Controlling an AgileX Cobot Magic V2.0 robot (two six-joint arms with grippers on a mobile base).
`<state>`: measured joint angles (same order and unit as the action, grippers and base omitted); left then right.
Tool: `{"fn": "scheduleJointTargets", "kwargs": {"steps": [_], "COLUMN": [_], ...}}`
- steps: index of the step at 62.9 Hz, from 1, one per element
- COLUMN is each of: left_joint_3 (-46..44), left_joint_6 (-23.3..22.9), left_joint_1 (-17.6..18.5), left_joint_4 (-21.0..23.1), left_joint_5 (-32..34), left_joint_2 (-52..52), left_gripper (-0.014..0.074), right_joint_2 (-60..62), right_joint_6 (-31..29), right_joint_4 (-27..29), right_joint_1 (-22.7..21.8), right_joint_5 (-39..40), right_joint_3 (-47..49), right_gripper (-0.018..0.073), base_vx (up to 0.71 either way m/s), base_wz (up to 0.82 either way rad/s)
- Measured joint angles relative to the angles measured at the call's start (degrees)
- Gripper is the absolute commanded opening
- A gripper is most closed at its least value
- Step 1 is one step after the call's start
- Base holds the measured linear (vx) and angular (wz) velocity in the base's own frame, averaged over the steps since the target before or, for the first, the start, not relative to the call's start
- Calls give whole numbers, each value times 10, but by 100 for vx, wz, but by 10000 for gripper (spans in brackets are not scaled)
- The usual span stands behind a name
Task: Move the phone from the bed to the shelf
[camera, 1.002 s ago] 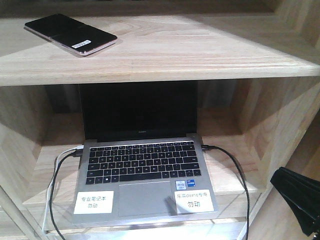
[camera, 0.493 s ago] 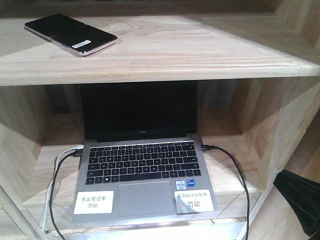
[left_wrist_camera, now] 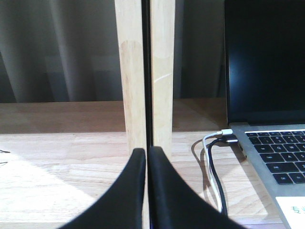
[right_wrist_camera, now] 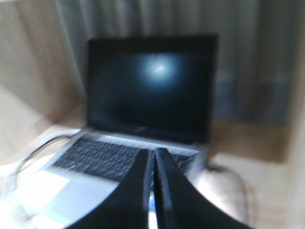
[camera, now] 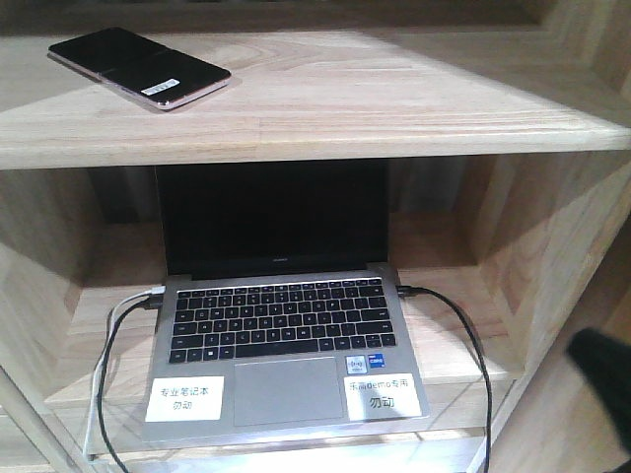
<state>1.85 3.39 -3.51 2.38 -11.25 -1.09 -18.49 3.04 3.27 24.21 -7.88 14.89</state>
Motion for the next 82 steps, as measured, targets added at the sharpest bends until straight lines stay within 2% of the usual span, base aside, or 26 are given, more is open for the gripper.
{"fn": "scheduleJointTargets", "kwargs": {"steps": [11,21,32,40,63,82], "left_joint_3": [0,0,0,0,0,0], "left_joint_6": [0,0,0,0,0,0], "left_joint_1": [0,0,0,0,0,0], "left_joint_4": [0,0,0,0,0,0], "left_joint_5": [0,0,0,0,0,0], "left_joint_2": [0,0,0,0,0,0], "left_gripper": [1,1,1,1,1,1], "right_joint_2": [47,83,118,144,181,181], "right_joint_6": [-21,-35,-58,-59,-30,-47], "right_joint_4": [-2,-2,-4,-3,1,0], "right_joint_1": [-97,-179,-229,-239,-237,-202], "right_joint_5": [-12,-71,-118,-91,59,62], "right_joint_3": [0,0,-4,-38,-163,-164], "right_gripper": [-5,-5,-5,-5,-5,-5], "base_vx": [0,0,0,0,0,0], "base_wz": [0,0,0,0,0,0]}}
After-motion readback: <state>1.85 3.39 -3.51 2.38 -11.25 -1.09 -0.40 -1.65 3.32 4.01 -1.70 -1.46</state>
